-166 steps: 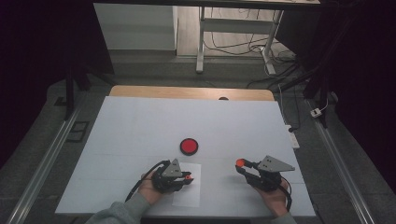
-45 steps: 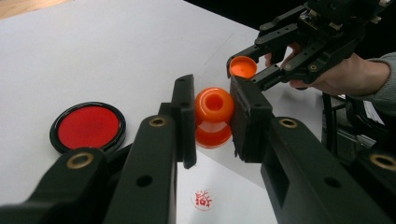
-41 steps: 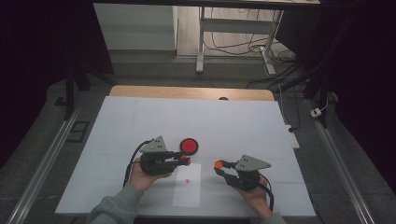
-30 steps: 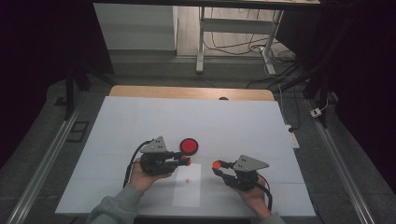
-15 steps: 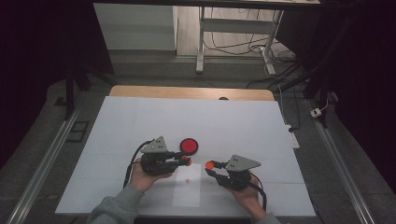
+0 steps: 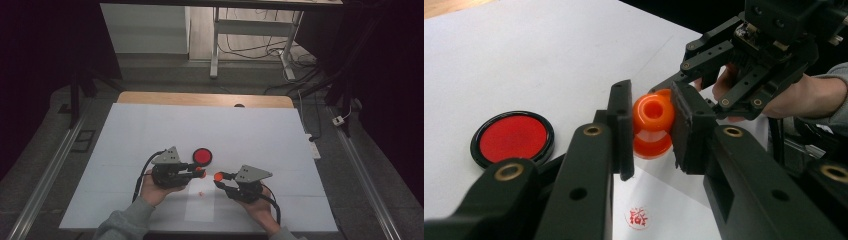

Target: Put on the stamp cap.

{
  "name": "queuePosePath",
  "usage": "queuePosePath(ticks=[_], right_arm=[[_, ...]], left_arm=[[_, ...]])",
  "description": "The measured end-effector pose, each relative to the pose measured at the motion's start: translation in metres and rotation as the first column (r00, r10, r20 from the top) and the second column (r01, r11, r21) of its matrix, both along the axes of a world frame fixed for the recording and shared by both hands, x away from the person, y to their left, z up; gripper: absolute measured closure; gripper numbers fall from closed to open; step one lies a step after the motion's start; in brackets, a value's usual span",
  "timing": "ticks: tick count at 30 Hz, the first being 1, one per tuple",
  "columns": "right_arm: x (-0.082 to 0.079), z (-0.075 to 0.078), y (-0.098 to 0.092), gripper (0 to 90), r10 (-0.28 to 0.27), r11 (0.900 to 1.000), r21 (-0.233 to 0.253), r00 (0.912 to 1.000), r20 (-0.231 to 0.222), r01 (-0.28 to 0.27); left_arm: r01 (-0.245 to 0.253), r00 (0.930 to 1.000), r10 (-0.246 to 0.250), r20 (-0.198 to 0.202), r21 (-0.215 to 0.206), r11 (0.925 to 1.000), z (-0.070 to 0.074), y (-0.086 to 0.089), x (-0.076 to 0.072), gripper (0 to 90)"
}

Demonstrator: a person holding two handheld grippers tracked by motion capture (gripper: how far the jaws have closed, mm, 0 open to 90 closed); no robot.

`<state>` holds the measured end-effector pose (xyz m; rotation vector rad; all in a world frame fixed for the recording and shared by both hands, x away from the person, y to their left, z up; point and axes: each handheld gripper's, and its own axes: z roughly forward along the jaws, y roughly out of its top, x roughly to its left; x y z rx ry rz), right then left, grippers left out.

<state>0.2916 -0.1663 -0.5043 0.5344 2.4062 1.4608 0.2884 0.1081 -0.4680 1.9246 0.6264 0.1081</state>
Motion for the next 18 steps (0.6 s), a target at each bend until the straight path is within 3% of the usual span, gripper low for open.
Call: queuePosePath(ticks=[18], right_arm=[[0.002,0.000,0.022,64.6,0.041,0.999,0.005,0.9991,-0.005,-0.041]], left_arm=[[0.006,1.0000,-0.006,-0.001,-0.006,1.0000,0.000,-0.003,-0.001,72.0]])
